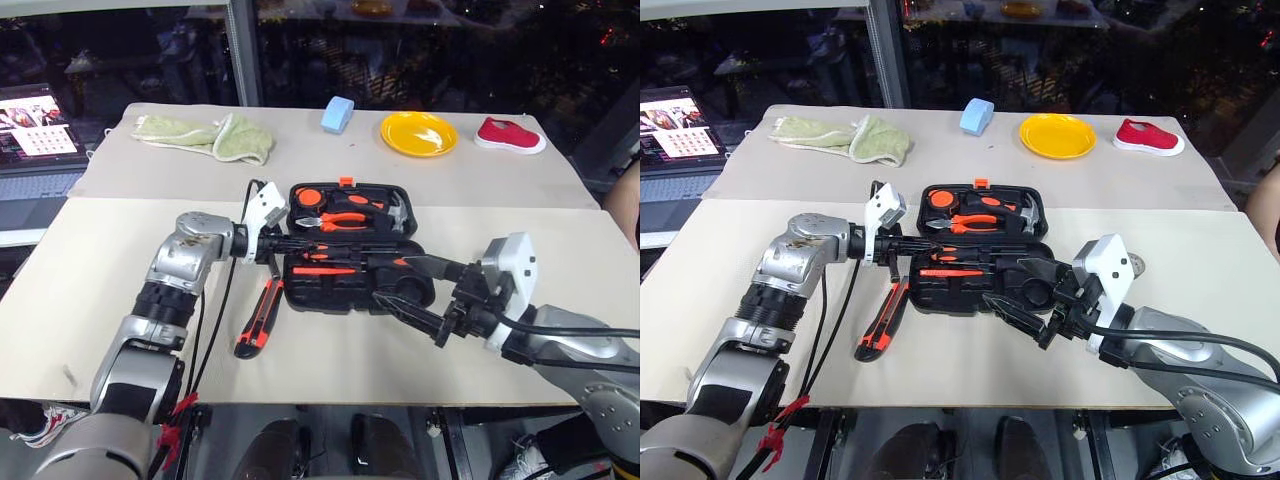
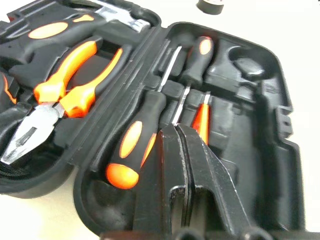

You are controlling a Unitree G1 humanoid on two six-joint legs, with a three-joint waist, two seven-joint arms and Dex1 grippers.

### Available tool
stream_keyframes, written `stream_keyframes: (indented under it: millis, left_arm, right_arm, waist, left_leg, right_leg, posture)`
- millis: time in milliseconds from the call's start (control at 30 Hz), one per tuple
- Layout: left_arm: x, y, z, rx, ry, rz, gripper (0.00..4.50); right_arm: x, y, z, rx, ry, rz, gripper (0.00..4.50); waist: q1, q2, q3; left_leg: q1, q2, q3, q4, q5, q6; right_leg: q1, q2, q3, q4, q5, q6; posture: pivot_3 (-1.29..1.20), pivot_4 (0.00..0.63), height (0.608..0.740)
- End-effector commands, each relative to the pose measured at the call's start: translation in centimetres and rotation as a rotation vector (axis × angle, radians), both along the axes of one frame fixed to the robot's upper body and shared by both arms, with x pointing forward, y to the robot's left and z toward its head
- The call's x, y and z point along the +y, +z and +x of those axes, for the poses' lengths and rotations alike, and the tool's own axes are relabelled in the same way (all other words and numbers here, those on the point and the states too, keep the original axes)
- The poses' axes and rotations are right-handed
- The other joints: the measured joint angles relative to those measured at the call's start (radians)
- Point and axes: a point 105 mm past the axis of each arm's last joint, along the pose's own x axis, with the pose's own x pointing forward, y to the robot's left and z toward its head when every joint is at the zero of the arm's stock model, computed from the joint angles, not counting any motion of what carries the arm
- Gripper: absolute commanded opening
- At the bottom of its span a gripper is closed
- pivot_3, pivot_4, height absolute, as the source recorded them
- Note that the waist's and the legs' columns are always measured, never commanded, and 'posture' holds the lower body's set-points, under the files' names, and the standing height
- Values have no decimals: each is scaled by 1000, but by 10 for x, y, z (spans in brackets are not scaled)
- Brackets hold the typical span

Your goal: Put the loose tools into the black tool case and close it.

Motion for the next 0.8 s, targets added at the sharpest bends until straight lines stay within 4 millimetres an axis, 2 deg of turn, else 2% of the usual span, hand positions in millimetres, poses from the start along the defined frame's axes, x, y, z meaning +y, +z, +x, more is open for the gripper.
stream_keyframes:
  millis: [33,367,533,600,800]
  left_arm:
    - [8,-25,-6,25,-7,97,32]
    - [18,-35,-7,-42,-18,163,32]
    - [22,-34,-10,-55,-18,152,32]
    - [22,-27,-8,-49,2,107,32]
    - [8,16,-3,-11,19,-128,32]
  right_arm:
    - [2,8,-3,-41,12,0,4500]
    - [3,7,-2,-36,14,2,4500]
    - [3,6,-2,-33,16,4,4500]
    - [3,6,-1,-31,16,4,4500]
    - [3,4,-2,-26,23,1,4500]
  waist:
    - [0,0,0]
    - [-3,0,0]
    - [-7,1,-1]
    - [-10,1,-1]
    - [-12,0,-1]
  left_leg:
    - [0,0,0,0,0,0]
    - [5,0,0,0,-1,1]
    - [5,0,0,-1,-1,1]
    - [5,0,0,-1,-1,1]
    - [4,0,0,-1,-1,1]
  right_leg:
    - [0,0,0,0,0,0]
    - [5,0,0,0,0,0]
    - [4,0,0,0,0,0]
    - [4,0,0,0,0,0]
    - [3,0,0,0,0,0]
  posture:
    - [0,150,732]
    - [0,150,732]
    - [0,150,732]
    - [0,150,732]
    - [0,150,732]
